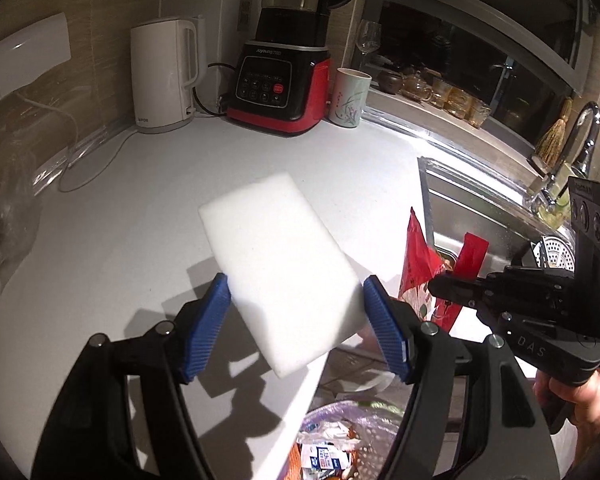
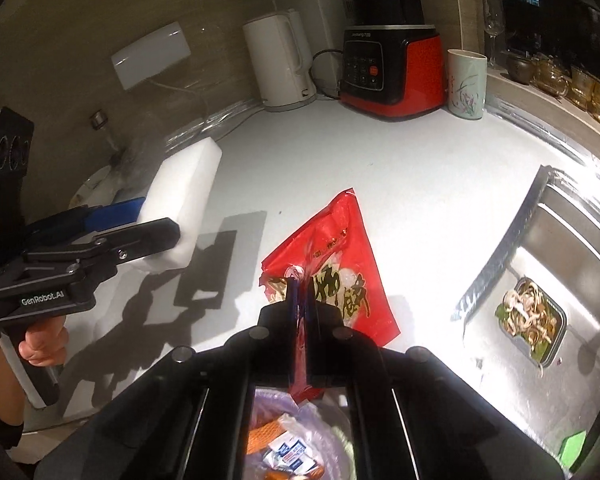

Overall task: Collect trash
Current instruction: 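Carry sponge and red wrapper over the bin and open both grippers to drop them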

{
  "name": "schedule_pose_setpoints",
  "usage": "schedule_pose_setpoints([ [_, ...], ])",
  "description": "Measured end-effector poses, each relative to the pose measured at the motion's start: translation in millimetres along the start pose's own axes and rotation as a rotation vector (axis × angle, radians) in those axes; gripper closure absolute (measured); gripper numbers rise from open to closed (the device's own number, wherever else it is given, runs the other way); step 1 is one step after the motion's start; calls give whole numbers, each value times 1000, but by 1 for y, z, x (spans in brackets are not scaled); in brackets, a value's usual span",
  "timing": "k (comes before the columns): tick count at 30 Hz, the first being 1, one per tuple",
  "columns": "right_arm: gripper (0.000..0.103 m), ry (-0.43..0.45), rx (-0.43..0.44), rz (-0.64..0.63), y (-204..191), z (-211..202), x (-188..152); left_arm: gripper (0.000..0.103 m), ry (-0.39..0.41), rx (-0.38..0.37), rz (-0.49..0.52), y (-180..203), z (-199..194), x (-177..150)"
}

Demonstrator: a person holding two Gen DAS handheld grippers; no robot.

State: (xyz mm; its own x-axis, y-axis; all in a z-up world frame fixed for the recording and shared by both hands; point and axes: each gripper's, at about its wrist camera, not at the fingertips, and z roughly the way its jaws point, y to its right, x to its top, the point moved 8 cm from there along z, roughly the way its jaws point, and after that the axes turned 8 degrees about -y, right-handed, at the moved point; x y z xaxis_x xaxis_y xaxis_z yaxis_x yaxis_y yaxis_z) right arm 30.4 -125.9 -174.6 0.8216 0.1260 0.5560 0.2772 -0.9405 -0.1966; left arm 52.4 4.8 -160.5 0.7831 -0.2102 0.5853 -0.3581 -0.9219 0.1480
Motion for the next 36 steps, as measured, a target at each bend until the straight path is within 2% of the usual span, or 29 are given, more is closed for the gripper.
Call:
schedule_pose_setpoints([
  [8, 99, -37, 34, 40, -46, -39, -106, 37, -35, 1, 20, 35, -47, -93],
  [13, 99, -60, 49, 102, -58, -50, -166, 37, -85, 10, 32, 50, -55, -151],
  [16, 99, -80, 47, 117, -62, -53, -190, 37, -108, 18, 45, 57, -55, -174],
  [21, 99, -95, 40, 123, -63, -58, -208, 37, -132, 12, 52, 69, -55, -197],
  [30, 99, -86, 21, 126, -57, -68, -209, 36, -158, 4, 61, 75, -45, -209],
  [33, 99, -83, 12, 143, -51, -72, -211, 36, -216, 1, 78, 75, -21, -226],
  [36, 99, -83, 5, 170, -45, -76, -215, 36, -313, -3, 98, 77, 20, -252],
])
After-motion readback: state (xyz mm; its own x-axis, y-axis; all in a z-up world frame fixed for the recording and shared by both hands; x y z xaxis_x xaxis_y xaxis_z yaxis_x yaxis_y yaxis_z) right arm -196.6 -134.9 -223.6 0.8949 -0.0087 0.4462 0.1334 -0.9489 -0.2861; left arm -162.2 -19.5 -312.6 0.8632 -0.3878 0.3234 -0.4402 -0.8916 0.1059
